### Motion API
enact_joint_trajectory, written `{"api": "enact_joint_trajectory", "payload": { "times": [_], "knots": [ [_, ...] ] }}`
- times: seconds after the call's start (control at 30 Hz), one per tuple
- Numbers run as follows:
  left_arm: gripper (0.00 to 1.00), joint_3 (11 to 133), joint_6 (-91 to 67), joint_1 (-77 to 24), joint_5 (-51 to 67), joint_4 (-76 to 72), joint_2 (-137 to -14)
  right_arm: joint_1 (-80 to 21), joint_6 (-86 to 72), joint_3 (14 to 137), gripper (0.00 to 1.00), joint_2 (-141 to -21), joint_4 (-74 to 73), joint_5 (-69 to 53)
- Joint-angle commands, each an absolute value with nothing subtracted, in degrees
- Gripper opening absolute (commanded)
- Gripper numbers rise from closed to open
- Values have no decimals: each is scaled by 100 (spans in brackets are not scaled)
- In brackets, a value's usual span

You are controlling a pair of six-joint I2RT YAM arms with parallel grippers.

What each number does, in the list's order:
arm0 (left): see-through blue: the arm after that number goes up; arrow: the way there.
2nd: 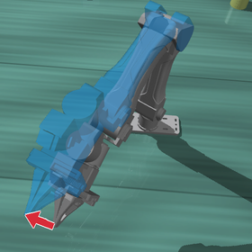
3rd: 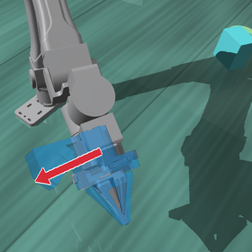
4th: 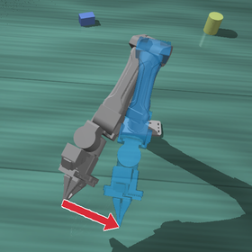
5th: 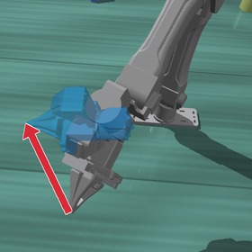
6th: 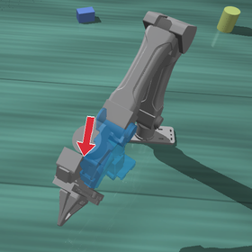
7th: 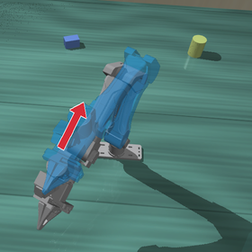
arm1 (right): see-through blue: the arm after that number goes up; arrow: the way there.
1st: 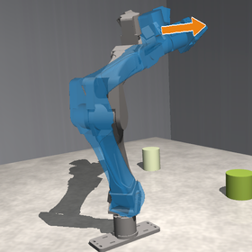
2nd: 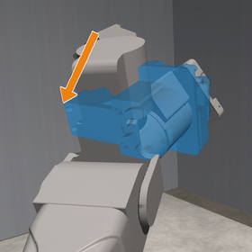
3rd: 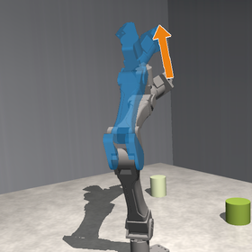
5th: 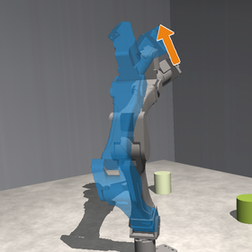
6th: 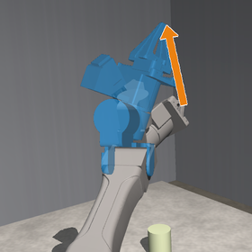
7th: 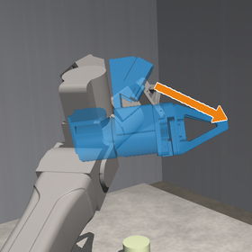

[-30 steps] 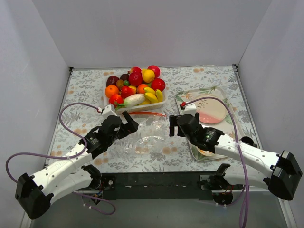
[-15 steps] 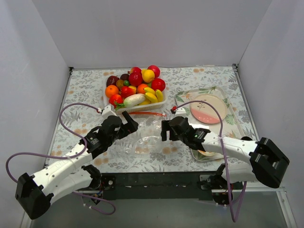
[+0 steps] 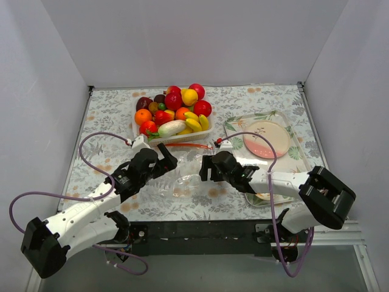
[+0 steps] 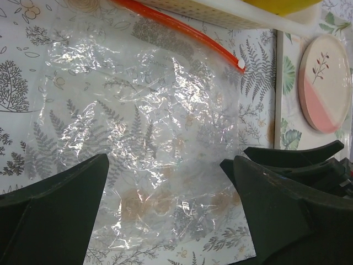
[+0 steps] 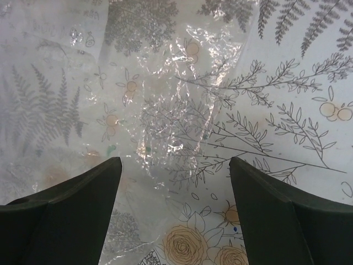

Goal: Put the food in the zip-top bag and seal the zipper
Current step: Adjust the zipper food storage bag at the center of the board.

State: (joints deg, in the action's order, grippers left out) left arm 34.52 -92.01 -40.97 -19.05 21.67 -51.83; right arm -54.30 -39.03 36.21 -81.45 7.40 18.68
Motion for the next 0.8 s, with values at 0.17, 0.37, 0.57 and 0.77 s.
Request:
{"api": "enact_joint_trajectory", "payload": {
  "times": [0.17, 0.37, 0.57, 0.77],
  "knots": [
    [98, 3384, -9097, -4034, -1846, 1820, -5230, -5458, -4193, 3050, 65, -7797, 1408, 1819],
    [98, 3489, -8859, -3982, -1837, 1696, -5247, -5441, -3438, 3357, 1, -6936, 222, 2364],
    [98, 3402, -9035, -3973, -1837, 1802, -5133, -5414, -3629, 3060, 13, -6285, -159, 1477],
    [98, 3410, -9070, -3964, -1811, 1802, -5185, -5475, -4078, 2812, 63, -6354, 729, 414]
  ]
}}
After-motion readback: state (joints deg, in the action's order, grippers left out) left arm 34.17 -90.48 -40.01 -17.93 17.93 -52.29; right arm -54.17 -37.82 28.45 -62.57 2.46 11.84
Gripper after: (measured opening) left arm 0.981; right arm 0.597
